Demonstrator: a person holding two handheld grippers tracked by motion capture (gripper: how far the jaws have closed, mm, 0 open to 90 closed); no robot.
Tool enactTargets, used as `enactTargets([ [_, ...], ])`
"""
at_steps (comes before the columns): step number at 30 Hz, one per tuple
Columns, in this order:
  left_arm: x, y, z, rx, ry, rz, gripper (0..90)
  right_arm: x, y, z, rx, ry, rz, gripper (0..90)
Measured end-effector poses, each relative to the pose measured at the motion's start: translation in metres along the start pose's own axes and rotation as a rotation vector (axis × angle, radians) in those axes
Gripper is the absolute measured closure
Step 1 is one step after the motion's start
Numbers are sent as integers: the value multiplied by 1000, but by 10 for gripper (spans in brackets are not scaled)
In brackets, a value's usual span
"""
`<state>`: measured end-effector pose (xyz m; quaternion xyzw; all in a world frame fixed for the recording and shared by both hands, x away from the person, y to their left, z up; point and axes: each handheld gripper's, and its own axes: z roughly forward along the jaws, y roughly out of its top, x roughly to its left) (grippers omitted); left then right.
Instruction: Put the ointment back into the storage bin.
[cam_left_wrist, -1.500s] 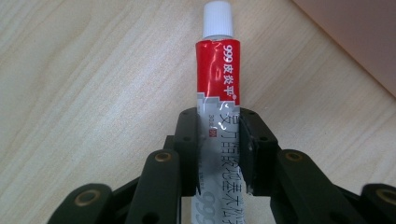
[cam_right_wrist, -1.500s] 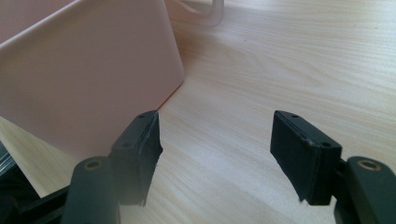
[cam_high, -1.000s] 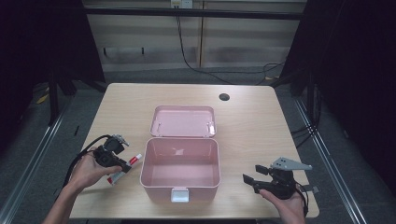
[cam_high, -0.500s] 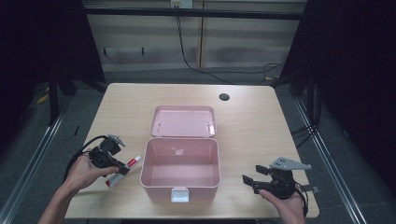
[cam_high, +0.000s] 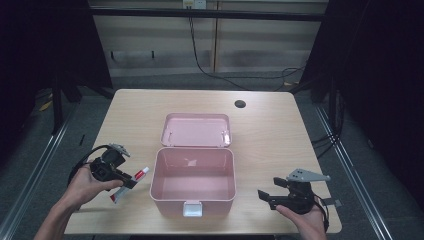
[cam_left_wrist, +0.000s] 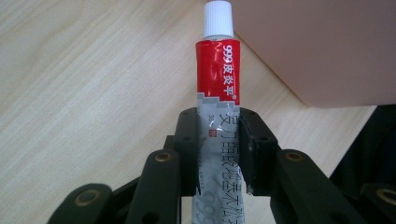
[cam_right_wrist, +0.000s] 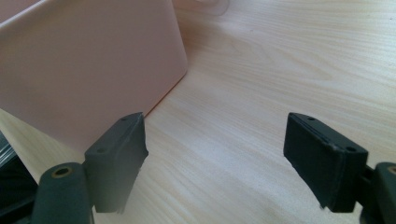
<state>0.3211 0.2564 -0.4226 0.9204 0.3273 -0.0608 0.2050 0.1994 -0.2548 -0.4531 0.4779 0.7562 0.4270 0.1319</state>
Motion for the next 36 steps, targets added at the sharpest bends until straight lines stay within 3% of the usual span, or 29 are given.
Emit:
enactTargets([
  [8,-2,-2,-7,0,-5,10,711,-1,0,0,-3,-1,7,197],
  [23,-8,-4,-22,-39,-56,13,711,-2,0,-1,-6,-5,23,179],
  [27,-7,-4,-28,-51,-80,19,710,-2,0,-1,-5,-6,22,178],
  [36,-10,-3,-39,-47,-88,42,710,-2,0,0,-4,-5,22,178],
])
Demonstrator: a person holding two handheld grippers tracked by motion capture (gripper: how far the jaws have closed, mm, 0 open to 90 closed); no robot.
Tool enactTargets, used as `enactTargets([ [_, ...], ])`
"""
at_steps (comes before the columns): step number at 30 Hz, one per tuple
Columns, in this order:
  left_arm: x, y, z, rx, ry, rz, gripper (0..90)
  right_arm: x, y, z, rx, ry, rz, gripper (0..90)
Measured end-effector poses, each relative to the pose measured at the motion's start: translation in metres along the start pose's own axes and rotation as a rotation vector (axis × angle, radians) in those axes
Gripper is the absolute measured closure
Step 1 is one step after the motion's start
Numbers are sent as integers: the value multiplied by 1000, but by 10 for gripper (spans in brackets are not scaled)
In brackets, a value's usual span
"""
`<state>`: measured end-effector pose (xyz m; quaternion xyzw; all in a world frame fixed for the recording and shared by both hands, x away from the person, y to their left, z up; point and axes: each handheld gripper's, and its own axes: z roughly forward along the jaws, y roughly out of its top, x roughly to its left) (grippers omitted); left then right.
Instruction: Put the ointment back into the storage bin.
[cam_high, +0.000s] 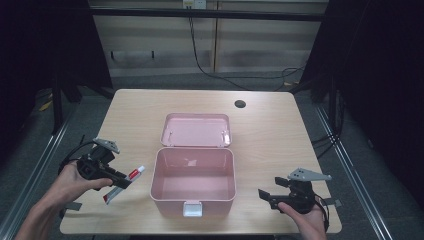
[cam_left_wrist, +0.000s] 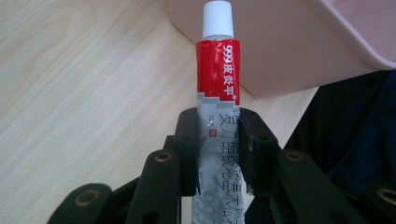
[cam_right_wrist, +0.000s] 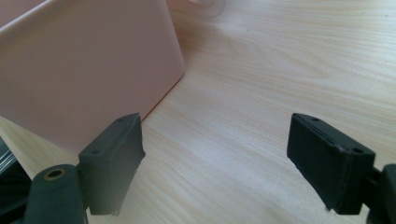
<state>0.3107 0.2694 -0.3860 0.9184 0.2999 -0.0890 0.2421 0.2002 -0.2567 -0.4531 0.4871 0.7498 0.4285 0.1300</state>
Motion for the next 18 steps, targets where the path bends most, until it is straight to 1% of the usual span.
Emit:
enactTargets([
  [2,-2,1,-2,-3,1,-2,710,0,0,0,-1,1,0,178],
  [4,-3,3,-4,-6,-1,5,711,0,0,0,0,1,-2,178],
  [5,-5,4,-5,-2,-7,3,711,0,0,0,0,1,-2,178],
  [6,-4,4,-8,-3,-12,15,711,0,0,0,0,2,-2,178],
  [7,-4,4,-10,-11,-18,10,711,0,0,0,1,1,-2,179],
  [9,-7,5,-12,-12,-9,18,711,0,0,0,1,1,-1,179],
  [10,-10,6,-14,-6,-12,26,711,0,0,0,2,1,-1,179],
  [12,-11,7,-15,-6,-18,32,711,0,0,0,3,3,-1,179],
  [13,-12,8,-16,-9,-22,30,711,0,0,1,2,3,-4,179],
  [14,-13,11,-17,0,-25,36,711,0,0,1,3,3,1,179],
  [18,-15,14,-20,-15,-23,29,711,0,0,1,6,11,3,177],
])
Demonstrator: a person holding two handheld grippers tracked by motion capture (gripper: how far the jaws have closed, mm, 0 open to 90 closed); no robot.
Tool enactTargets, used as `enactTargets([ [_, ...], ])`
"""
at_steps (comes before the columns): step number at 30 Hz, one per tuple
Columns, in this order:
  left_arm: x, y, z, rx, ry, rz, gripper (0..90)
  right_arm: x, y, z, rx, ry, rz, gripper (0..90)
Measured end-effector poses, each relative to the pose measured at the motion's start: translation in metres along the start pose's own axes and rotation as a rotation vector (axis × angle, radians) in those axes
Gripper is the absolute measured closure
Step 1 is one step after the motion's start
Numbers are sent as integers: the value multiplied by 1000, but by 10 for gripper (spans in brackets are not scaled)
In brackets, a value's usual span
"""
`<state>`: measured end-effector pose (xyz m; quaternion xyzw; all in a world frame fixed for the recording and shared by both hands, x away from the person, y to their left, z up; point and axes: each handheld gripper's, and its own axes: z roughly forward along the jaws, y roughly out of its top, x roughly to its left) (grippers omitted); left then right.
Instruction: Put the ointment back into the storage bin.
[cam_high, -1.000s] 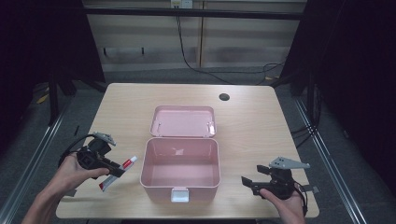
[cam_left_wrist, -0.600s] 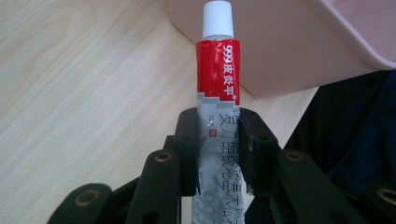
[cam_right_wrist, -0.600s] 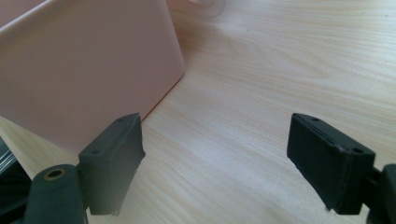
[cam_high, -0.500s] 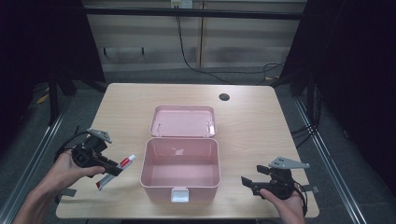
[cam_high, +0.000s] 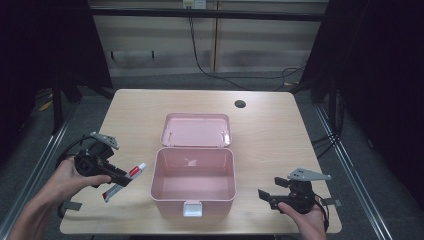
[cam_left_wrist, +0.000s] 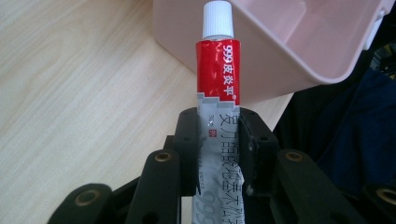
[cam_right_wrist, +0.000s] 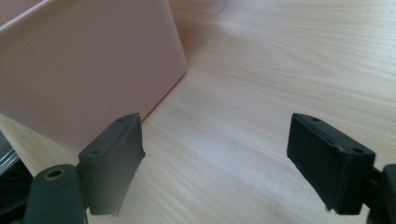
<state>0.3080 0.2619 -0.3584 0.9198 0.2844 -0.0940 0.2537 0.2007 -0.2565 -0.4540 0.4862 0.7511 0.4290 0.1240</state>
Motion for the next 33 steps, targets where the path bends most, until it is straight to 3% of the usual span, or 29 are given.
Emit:
enactTargets([
  [5,-7,9,-4,1,11,18,711,1,0,1,1,3,-8,169],
  [6,-9,13,-6,11,19,43,711,0,0,0,-2,5,-3,168],
  [12,-17,21,-12,-12,24,46,711,0,0,-1,-7,7,-3,168],
  [16,-25,29,-16,4,7,95,710,0,0,-1,-6,8,-4,168],
  [29,-44,56,-8,53,7,175,710,0,0,0,-6,17,-4,168],
  [33,-51,65,-4,59,4,181,710,0,0,0,4,18,1,168],
])
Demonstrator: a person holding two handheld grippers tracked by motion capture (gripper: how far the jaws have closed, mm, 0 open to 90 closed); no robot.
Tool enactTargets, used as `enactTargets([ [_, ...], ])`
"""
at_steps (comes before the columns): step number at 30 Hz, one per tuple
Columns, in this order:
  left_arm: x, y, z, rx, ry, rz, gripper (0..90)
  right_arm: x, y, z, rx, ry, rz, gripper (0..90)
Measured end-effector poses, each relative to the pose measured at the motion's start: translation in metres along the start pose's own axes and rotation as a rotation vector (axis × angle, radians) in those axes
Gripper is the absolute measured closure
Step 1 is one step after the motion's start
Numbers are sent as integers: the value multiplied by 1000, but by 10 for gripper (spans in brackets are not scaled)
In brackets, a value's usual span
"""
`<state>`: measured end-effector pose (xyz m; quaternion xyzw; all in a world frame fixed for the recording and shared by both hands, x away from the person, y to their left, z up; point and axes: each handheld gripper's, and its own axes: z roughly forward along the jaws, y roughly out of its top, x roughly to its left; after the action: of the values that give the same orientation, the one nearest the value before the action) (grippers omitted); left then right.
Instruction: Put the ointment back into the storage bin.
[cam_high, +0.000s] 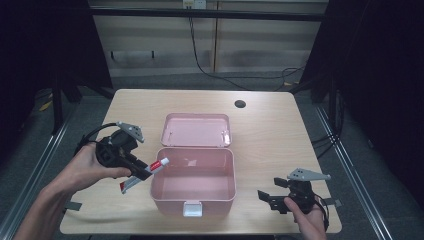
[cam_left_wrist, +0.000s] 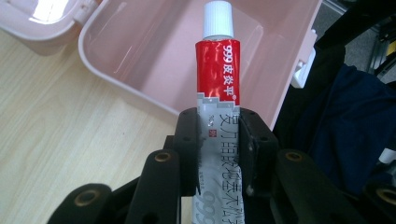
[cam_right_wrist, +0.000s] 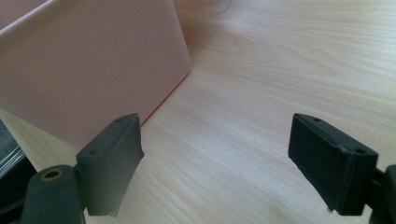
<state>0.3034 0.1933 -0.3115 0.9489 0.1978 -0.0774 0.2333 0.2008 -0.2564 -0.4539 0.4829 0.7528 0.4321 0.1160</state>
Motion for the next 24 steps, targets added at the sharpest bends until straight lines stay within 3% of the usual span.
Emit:
enactTargets([
  [1,0,3,1,14,-3,12,710,0,0,0,1,1,0,168],
  [3,-1,8,3,16,-10,-12,710,0,0,0,-4,1,1,168],
  [5,-1,14,6,27,-18,-11,710,0,0,0,-3,3,1,168],
  [8,-3,18,11,12,-22,-2,710,0,0,0,-4,1,-1,168],
  [16,-8,33,23,41,-41,57,710,0,0,0,-4,5,2,168],
  [18,-12,37,26,49,-37,47,710,0,0,-1,-4,5,2,168],
  [22,-18,45,29,55,-31,87,710,0,0,-1,-11,6,0,167],
  [23,-18,48,29,65,-32,112,710,0,0,-1,-9,5,1,167],
  [24,-20,49,30,62,-36,103,710,0,0,-1,-8,5,1,167],
])
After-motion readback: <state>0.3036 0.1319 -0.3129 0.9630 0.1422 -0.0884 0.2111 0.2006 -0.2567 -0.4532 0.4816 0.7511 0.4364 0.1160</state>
